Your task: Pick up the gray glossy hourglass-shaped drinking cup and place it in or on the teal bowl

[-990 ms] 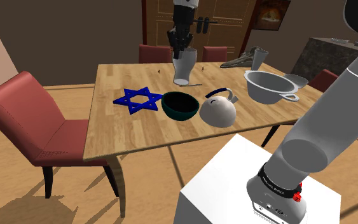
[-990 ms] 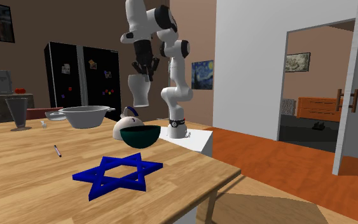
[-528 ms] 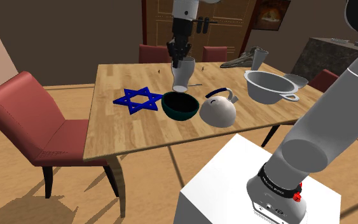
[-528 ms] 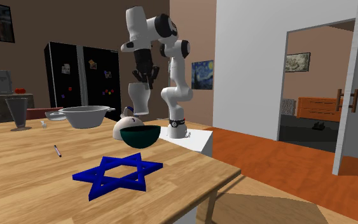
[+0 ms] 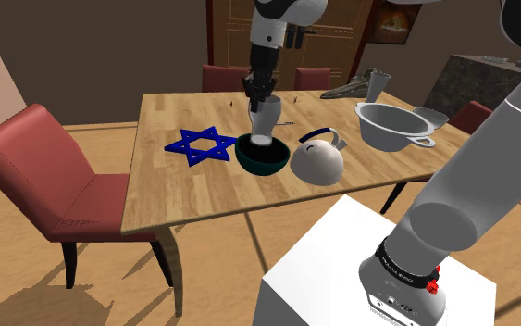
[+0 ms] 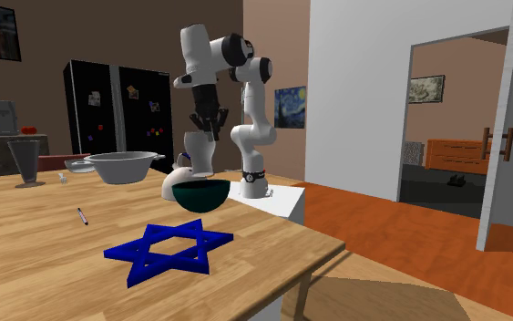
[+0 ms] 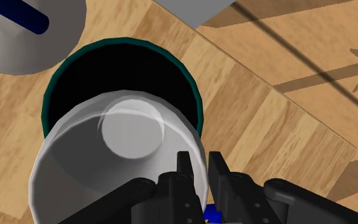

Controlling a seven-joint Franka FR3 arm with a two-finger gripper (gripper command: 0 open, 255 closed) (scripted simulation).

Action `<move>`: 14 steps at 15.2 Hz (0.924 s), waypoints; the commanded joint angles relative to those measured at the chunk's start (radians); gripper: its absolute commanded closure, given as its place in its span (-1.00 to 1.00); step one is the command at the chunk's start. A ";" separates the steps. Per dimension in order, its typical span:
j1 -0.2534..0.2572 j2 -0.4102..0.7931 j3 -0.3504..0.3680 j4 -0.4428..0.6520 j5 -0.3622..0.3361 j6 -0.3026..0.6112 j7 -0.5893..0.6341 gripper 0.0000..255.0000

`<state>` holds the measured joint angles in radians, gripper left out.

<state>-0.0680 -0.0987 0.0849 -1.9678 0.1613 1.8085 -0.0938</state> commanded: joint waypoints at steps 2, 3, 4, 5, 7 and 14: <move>0.002 0.004 0.002 -0.036 0.002 0.041 -0.003 1.00; 0.002 0.006 0.002 -0.047 0.002 0.054 -0.005 1.00; 0.002 0.009 0.003 -0.061 0.003 0.071 -0.007 1.00; 0.002 0.009 0.003 -0.061 0.003 0.071 -0.007 1.00; 0.002 0.009 0.003 -0.061 0.003 0.071 -0.007 1.00; 0.002 0.008 0.002 -0.062 0.003 0.071 -0.008 -1.00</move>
<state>-0.0663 -0.0903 0.0875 -2.0294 0.1643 1.8798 -0.1016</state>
